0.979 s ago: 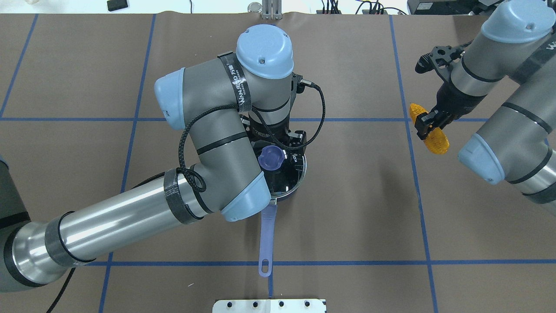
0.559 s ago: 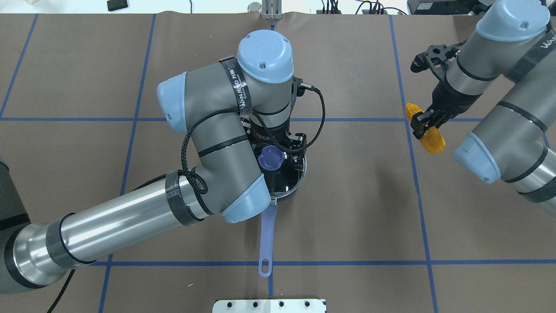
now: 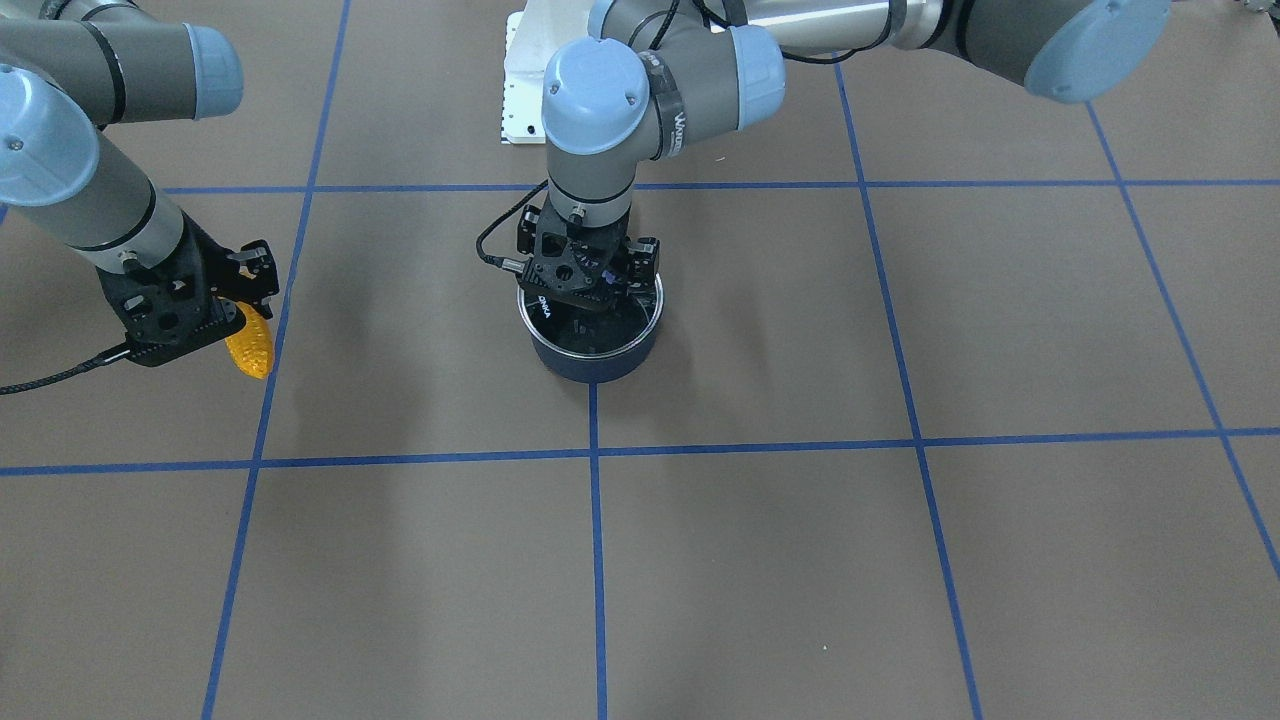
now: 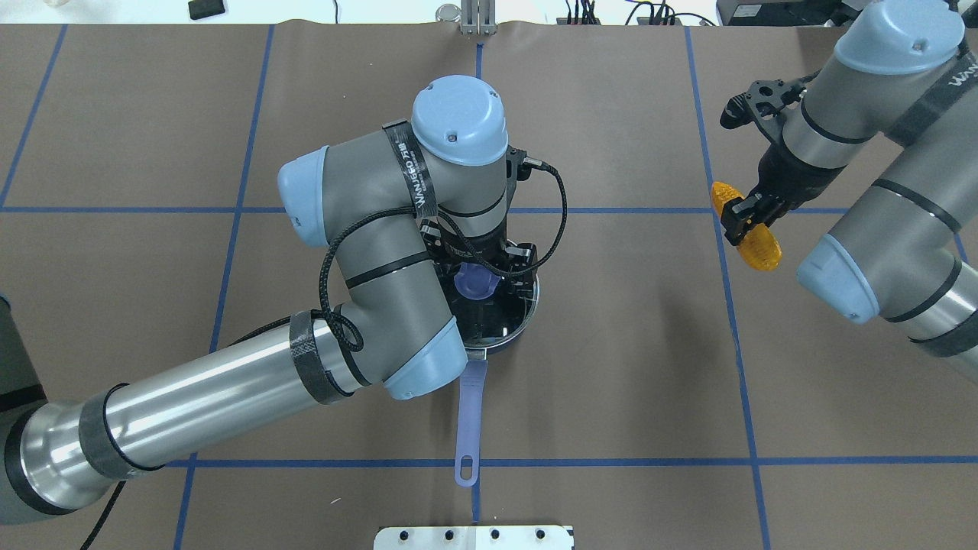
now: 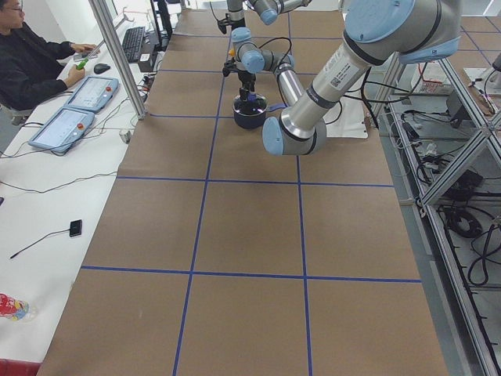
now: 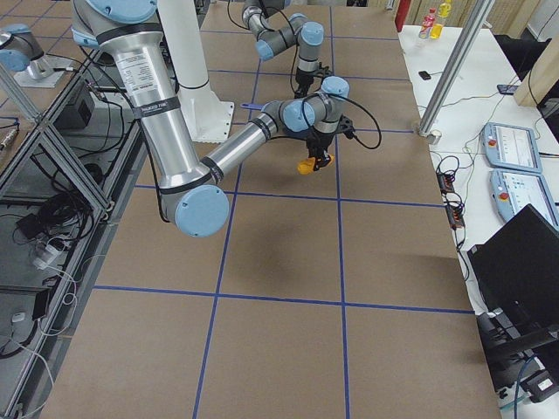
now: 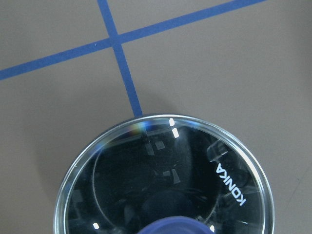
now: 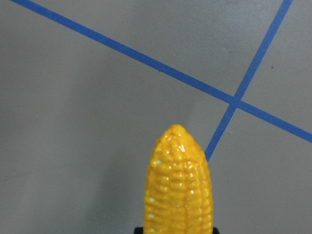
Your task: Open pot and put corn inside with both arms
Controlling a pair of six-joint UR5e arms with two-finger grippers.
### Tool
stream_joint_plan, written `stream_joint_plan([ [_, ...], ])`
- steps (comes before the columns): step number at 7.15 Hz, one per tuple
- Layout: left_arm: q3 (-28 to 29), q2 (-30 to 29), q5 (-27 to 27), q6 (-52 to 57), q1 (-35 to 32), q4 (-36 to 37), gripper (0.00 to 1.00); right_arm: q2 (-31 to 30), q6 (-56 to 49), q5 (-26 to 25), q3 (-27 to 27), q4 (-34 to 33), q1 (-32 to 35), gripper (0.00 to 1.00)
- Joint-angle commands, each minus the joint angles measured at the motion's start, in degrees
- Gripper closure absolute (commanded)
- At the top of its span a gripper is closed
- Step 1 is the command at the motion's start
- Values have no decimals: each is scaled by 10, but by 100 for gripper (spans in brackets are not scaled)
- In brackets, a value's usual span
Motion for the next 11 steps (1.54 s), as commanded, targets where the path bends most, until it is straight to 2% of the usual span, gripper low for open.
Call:
stream_joint_plan([
  [1, -1, 0, -3, -9, 1, 2, 29, 0, 0, -1, 1, 0, -2, 62],
  [4, -4, 0, -3, -17, 0, 4, 45, -1, 0, -1, 0, 0, -2, 62],
  [5, -5, 0, -2, -17, 0, 4, 47, -1, 0, -1, -1, 0, -2, 62],
  [10, -19, 0, -4, -8, -26, 5, 46, 19, 1, 3, 3, 0, -18, 62],
  [11, -21, 1, -5, -5, -35, 5, 47, 28, 2, 18, 3, 0, -21, 62],
])
